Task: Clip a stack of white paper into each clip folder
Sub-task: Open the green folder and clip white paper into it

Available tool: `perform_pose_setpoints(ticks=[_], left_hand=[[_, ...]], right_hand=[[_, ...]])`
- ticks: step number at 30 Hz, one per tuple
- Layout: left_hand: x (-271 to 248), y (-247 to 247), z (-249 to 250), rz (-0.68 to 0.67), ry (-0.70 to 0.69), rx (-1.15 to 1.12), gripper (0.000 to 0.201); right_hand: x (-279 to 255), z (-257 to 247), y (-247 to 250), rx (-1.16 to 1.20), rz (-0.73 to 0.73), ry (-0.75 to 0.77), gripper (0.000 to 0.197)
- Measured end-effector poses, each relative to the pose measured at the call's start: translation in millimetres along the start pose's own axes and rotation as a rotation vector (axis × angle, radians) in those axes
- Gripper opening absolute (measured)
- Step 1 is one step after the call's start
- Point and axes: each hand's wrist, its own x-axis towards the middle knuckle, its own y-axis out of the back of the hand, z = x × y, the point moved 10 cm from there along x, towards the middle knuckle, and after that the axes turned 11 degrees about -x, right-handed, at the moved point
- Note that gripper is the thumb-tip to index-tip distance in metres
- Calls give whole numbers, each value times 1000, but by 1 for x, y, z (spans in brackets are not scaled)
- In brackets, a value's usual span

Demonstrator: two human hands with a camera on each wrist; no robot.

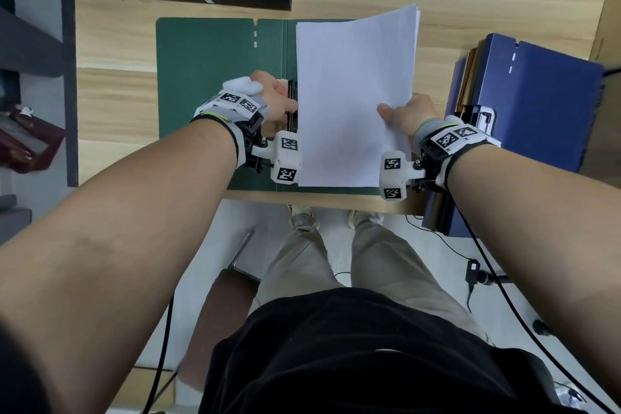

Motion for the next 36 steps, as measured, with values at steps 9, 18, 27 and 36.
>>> perform_pose_setpoints(ticks=[9, 18, 27, 36], left_hand=[[-11, 2, 5, 34, 10, -54, 32], [-8, 3, 17, 107, -17, 169, 29], [-2, -3, 28, 161, -96, 334, 47], [-10, -3, 29, 123, -95, 379, 47]], right_hand=[[1, -4, -6, 33, 10, 9, 52], [2, -7, -7, -18, -1, 28, 69], [3, -16, 10, -360, 120, 36, 56], [0, -13, 51, -515, 266, -50, 54]])
